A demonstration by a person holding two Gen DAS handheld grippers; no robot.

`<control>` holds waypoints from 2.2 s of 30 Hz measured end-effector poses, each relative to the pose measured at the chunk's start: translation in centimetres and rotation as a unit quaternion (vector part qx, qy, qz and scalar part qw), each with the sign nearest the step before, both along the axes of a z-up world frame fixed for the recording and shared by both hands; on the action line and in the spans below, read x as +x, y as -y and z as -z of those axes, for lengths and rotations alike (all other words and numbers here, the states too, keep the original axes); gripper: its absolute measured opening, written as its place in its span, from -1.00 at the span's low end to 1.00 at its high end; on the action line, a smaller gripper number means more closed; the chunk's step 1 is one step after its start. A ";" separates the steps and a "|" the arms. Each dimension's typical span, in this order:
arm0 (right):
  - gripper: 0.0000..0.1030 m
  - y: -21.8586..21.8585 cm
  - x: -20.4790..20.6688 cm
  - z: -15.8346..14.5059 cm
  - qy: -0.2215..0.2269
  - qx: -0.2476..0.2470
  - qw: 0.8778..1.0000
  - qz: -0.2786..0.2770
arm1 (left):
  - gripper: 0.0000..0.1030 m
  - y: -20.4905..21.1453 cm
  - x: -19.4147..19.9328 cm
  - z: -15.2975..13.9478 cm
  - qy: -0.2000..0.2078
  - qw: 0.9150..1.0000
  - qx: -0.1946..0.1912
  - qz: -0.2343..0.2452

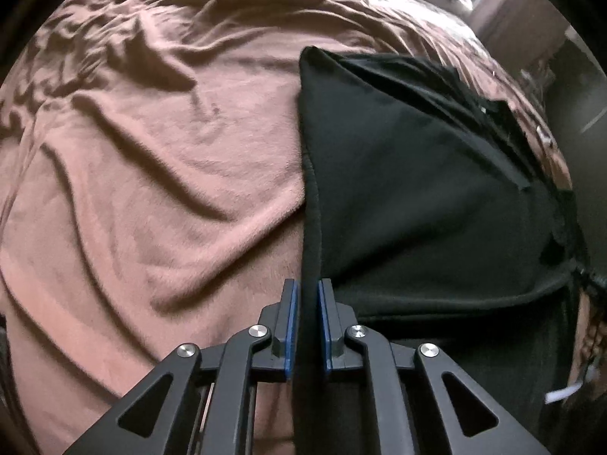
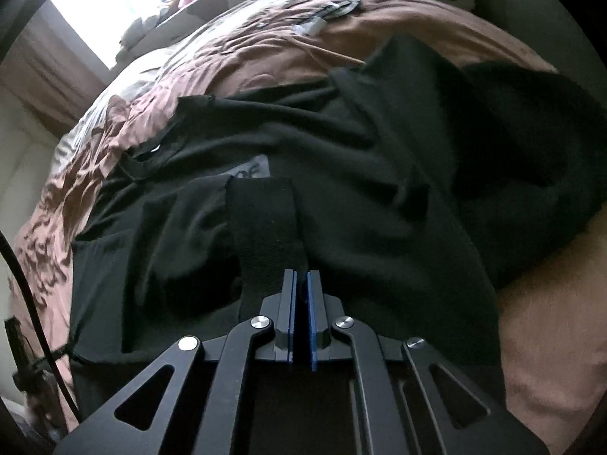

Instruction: Fold small clothes

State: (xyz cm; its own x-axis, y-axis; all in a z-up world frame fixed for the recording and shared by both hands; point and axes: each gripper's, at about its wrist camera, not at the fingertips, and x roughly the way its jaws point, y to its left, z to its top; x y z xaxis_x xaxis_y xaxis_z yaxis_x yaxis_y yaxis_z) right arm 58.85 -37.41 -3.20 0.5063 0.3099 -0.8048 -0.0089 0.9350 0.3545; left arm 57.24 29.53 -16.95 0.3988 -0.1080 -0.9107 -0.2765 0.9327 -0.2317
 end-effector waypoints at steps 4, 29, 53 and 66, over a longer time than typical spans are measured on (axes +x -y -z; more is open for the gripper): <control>-0.96 0.5 -0.9 -0.3 0.000 -0.034 0.999 0.008 | -0.77 0.0 -1.2 -0.4 -0.006 1.000 0.004 -0.021; 0.25 0.9 2.0 -1.1 0.033 -0.014 0.998 -0.046 | 0.27 -2.2 5.4 -3.5 0.053 0.998 0.025 -0.028; 0.01 -0.4 7.2 1.2 0.015 0.018 0.998 -0.050 | 0.24 -3.0 16.2 -0.5 0.080 0.996 0.033 0.009; -0.94 -1.4 6.9 0.7 0.062 0.010 0.996 -0.064 | -0.89 -5.2 16.0 -1.1 0.094 0.993 0.067 -0.028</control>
